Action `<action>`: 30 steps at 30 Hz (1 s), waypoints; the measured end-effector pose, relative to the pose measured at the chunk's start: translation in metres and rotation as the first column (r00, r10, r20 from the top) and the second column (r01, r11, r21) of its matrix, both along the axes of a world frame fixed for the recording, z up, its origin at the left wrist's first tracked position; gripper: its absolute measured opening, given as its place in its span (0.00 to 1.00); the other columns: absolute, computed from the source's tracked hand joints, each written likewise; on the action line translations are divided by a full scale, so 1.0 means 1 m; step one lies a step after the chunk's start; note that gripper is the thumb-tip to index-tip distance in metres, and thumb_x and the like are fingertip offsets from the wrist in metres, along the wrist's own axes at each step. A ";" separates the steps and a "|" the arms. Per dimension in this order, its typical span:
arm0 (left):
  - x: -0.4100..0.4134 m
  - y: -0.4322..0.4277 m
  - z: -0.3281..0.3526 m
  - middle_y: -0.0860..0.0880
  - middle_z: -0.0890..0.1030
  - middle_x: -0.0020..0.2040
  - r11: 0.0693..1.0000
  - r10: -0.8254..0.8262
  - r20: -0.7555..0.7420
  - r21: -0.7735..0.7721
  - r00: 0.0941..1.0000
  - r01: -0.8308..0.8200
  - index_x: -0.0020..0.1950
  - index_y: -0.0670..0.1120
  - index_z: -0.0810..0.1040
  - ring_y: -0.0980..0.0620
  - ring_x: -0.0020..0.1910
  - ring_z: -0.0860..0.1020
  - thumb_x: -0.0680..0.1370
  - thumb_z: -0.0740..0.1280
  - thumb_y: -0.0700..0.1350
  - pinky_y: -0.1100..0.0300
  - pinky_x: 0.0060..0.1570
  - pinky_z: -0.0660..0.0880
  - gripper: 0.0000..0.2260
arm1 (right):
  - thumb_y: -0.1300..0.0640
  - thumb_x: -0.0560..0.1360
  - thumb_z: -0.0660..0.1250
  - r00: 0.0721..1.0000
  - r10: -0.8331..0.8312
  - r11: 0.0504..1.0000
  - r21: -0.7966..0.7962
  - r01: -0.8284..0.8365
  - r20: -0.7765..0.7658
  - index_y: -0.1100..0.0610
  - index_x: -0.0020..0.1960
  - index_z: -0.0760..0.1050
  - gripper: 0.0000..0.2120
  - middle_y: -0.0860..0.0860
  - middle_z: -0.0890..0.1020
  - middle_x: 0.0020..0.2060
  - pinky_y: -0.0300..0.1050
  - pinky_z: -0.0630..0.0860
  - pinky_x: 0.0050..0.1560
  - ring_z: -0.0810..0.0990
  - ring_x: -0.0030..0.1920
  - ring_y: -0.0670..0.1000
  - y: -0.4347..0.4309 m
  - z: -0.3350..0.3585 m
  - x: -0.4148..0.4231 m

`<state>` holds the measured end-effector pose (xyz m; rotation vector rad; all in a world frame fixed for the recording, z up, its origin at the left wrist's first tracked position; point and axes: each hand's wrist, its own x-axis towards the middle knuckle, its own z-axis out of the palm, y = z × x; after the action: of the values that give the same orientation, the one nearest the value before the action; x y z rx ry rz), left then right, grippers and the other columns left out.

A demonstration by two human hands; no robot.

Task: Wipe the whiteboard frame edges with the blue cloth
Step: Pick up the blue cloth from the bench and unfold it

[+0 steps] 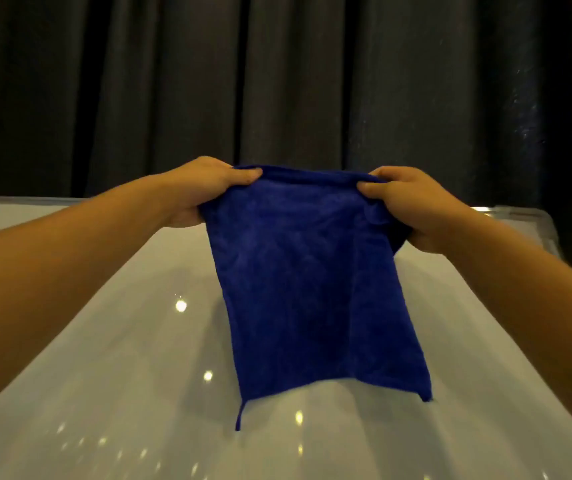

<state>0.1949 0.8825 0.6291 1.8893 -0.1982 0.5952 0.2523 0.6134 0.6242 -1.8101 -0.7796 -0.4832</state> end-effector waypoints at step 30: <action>0.123 0.117 0.076 0.41 0.80 0.49 0.505 0.291 0.214 0.793 0.932 -0.340 0.47 0.44 0.78 0.44 0.41 0.78 0.75 0.67 0.39 0.53 0.36 0.77 0.03 | 0.62 0.76 0.65 0.584 -0.275 0.228 -0.538 0.811 0.764 0.46 0.57 0.81 0.15 0.52 0.77 0.60 0.46 0.72 0.50 0.75 0.56 0.56 0.165 0.074 0.076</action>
<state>0.3183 1.0000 0.7053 2.8867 -0.1759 0.9074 0.3287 0.7780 0.6985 -3.0967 -0.7091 -1.3379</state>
